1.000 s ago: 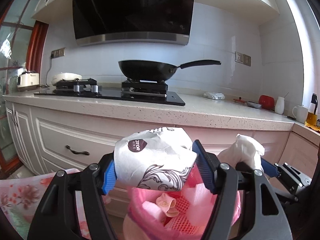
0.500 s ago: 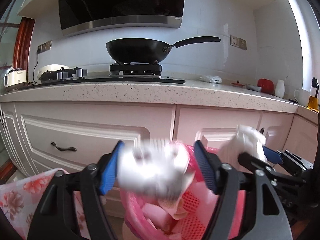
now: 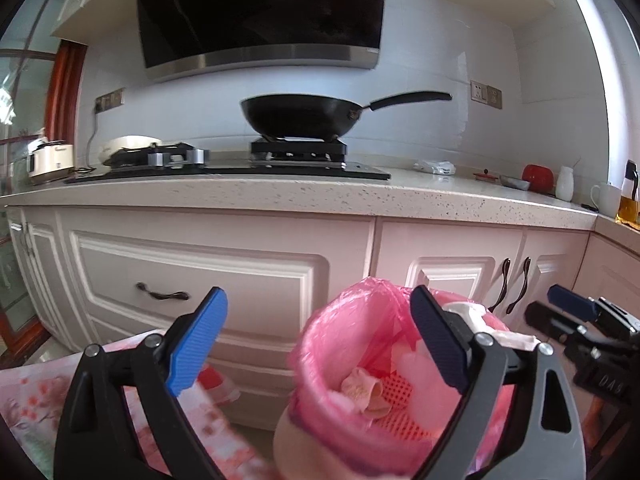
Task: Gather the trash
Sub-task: 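Move both tools back over the table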
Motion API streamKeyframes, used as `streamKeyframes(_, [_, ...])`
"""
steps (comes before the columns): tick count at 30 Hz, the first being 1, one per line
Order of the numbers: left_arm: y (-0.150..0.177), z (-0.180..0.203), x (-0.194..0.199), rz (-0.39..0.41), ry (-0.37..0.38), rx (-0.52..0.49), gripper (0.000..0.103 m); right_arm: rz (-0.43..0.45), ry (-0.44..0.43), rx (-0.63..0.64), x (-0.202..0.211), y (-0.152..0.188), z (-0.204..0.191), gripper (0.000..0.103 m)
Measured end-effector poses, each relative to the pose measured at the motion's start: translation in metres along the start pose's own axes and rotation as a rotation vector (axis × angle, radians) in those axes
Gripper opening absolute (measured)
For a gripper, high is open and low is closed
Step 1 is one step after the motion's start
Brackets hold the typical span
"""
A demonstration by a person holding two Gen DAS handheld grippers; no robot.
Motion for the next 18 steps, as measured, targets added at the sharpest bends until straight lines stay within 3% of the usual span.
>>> streamKeyframes(7, [0.034,-0.033,0.097,0.013,-0.079,0.047,0.096,0.031,-0.046,0.039,0.062,0.007,-0.042,0.065])
streamKeyframes(18, [0.122,-0.097,0.261,0.007,-0.213,0.150,0.098,0.035,-0.203,0.129,0.131,0.036,-0.169,0.071])
Point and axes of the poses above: each gripper's, at about its wrist camera, not at the fingertips, and x roughly against the way its jaws point, z to its right, y to its underside, the point moved 2 cm from there along -x, roughly the way its jaws point, and after that the axes turned 14 degrees about -z, right-handed, at the moved point
